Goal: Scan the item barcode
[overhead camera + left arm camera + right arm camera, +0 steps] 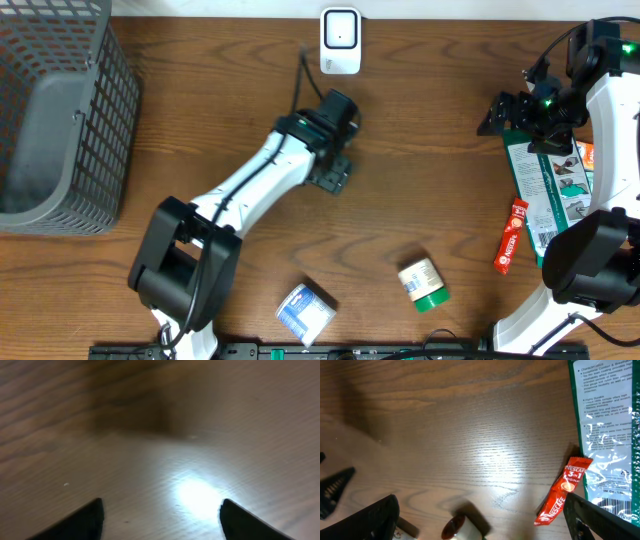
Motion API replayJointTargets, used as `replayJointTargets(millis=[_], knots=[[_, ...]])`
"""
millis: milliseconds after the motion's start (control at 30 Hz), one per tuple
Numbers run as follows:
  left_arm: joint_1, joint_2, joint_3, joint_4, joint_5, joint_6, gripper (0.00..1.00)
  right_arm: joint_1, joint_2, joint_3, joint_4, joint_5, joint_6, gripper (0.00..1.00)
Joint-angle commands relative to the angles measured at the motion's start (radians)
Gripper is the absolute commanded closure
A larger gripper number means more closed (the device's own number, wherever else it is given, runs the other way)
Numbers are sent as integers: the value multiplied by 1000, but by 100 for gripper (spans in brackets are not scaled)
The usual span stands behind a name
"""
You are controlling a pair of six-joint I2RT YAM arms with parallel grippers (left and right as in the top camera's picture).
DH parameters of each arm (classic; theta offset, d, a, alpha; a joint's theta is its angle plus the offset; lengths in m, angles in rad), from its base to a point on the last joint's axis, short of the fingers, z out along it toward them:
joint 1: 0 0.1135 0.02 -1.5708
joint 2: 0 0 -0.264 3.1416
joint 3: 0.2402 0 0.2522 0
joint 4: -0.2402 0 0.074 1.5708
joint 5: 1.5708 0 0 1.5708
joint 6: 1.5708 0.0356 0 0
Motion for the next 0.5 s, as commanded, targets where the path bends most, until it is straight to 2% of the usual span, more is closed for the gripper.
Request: replayJointTargets(millis=[0, 67, 100, 233, 367, 400, 433, 467], knots=[[40, -26, 5, 2, -7, -13, 59, -10, -6, -1, 0, -21, 14, 1], [62, -26, 5, 0, -7, -15, 85, -11, -6, 0, 45, -71, 6, 1], [71, -26, 5, -4, -8, -23, 89, -11, -6, 0, 57, -104, 6, 1], [97, -26, 5, -27, -8, -35, 90, -10, -6, -2, 42, -228, -69, 1], [121, -26, 5, -16, -8, -36, 90, 32, -6, -39, -24, -259, -85, 1], [128, -26, 5, -7, -8, -36, 90, 49, -6, -56, -43, -259, -103, 12], [135, -26, 5, 3, -8, -39, 90, 69, -6, -80, -57, -258, -115, 47], [144, -26, 5, 11, -8, -40, 89, 90, -6, -106, -76, -258, -120, 93]])
